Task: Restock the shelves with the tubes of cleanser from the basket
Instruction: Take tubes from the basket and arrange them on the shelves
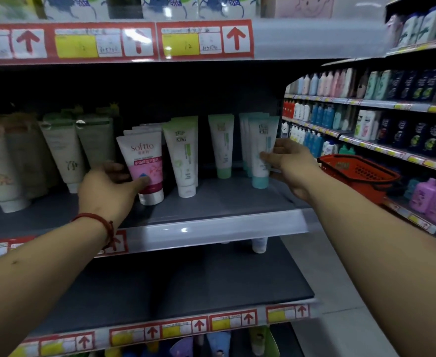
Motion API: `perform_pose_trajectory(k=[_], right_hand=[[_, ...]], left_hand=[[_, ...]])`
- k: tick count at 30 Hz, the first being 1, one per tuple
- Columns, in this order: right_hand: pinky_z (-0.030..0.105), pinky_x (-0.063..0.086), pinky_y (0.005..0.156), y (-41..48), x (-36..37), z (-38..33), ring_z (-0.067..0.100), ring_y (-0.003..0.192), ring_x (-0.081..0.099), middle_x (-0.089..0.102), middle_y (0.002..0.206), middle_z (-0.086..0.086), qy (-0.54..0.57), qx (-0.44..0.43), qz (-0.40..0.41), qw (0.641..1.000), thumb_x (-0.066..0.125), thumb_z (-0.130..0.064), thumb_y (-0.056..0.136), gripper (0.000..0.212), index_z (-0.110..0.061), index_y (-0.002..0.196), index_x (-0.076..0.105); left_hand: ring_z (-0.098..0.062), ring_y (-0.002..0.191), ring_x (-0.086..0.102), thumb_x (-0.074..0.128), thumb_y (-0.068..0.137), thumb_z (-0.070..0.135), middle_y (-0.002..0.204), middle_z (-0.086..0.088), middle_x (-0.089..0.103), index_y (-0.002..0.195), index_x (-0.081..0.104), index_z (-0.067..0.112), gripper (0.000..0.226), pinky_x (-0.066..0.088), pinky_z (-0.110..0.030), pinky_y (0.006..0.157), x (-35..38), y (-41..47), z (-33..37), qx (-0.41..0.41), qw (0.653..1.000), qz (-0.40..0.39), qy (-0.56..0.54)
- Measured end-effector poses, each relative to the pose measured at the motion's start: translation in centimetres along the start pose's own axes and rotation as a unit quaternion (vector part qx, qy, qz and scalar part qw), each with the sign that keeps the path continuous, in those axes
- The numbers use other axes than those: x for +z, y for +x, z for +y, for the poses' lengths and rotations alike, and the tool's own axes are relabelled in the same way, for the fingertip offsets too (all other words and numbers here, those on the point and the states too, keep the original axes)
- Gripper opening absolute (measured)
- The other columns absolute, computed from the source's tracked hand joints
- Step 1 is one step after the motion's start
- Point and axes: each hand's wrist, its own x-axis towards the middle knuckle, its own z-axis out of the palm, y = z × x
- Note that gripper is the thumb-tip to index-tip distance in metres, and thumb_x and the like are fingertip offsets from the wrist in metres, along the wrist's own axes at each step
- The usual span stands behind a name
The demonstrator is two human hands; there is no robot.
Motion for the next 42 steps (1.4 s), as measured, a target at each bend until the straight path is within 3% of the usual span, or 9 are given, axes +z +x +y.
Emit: perform_pose_trajectory(k=[5,11,20,23,25,31,35,37,42], right_hand=[[0.047,0.056,0.094,-0.2,0.2,-0.2,0.032,0.107,0.068,0.070,0.106,0.007,-0.012,0.001,0.006,1.000,0.064,0.002,0.093,0.030,-0.006,0.122,0.060],[0.040,0.058,0.083,-0.2,0.2,-0.3,0.035,0.109,0.067,0.067,0.116,0.016,-0.003,0.009,0.010,1.000,0.062,0.003,0.094,0.034,-0.001,0.128,0.058],[0.051,0.054,0.098,0.0,0.3,-0.3,0.032,0.108,0.067,0.069,0.112,0.011,-0.021,0.011,0.008,1.000,0.064,0.000,0.093,0.034,-0.004,0.127,0.058],[0.051,0.054,0.098,0.0,0.3,-0.4,0.032,0.108,0.067,0.068,0.114,0.012,-0.026,0.009,0.007,1.000,0.064,-0.001,0.094,0.034,-0.004,0.128,0.057],[0.049,0.055,0.097,0.0,0.4,-0.5,0.032,0.108,0.067,0.067,0.116,0.014,-0.030,0.011,0.006,0.999,0.063,0.000,0.094,0.035,-0.003,0.129,0.056],[0.035,0.055,0.078,0.1,0.5,-0.6,0.029,0.101,0.065,0.066,0.114,0.010,-0.058,0.017,0.014,0.998,0.059,0.004,0.095,0.028,-0.013,0.117,0.059],[0.040,0.047,0.074,0.5,0.1,-0.3,0.025,0.087,0.059,0.068,0.098,0.007,-0.090,0.020,0.038,0.995,0.058,-0.001,0.093,0.024,-0.024,0.092,0.063],[0.039,0.047,0.072,0.7,0.1,0.0,0.024,0.085,0.058,0.070,0.103,0.014,-0.080,0.023,0.061,0.995,0.063,-0.008,0.090,0.015,-0.021,0.099,0.066],[0.041,0.056,0.081,0.6,0.1,0.7,0.028,0.092,0.066,0.070,0.109,0.015,-0.087,0.021,0.071,0.993,0.076,-0.019,0.085,0.036,-0.012,0.117,0.062]], left_hand=[[-0.015,0.092,0.070,0.086,0.076,0.021,0.107,-0.005,0.075,0.113,0.072,0.009,0.042,0.053,-0.027,0.082,0.1,1.3,-0.3,-0.014,1.000,-0.027,-0.004],[-0.014,0.093,0.072,0.091,0.068,0.029,0.105,0.000,0.076,0.116,0.072,0.014,0.054,0.058,-0.036,0.092,0.7,1.7,-0.3,-0.042,0.998,-0.041,-0.015],[-0.017,0.097,0.070,0.092,0.065,0.031,0.107,-0.002,0.076,0.116,0.072,0.013,0.058,0.056,-0.040,0.095,1.0,1.0,-0.3,-0.048,0.997,-0.058,0.013],[-0.019,0.095,0.067,0.091,0.060,0.037,0.110,-0.004,0.069,0.115,0.065,0.012,0.066,0.057,-0.034,0.085,0.4,-0.1,0.7,-0.022,1.000,0.009,0.020],[-0.014,0.084,0.064,0.086,0.072,0.021,0.096,0.001,0.064,0.105,0.060,0.014,0.043,0.052,-0.022,0.073,0.2,-1.4,2.0,0.031,0.999,0.031,-0.005],[-0.006,0.080,0.064,0.077,0.085,0.011,0.092,0.002,0.068,0.102,0.067,0.016,0.021,0.052,-0.008,0.071,3.2,-4.3,5.6,0.125,0.982,-0.130,-0.046],[-0.010,0.096,0.067,0.077,0.086,0.019,0.109,0.002,0.069,0.118,0.065,0.016,0.034,0.055,-0.021,0.088,7.4,-4.3,6.8,0.095,0.966,-0.239,-0.030],[-0.016,0.111,0.064,0.074,0.089,0.019,0.124,-0.002,0.065,0.129,0.059,0.014,0.044,0.051,-0.030,0.101,9.5,-3.9,7.9,0.057,0.960,-0.272,-0.036],[-0.024,0.137,0.047,0.067,0.092,0.018,0.151,-0.008,0.047,0.152,0.038,0.011,0.067,0.039,-0.036,0.116,14.4,-2.7,10.1,0.012,0.944,-0.330,-0.012]])
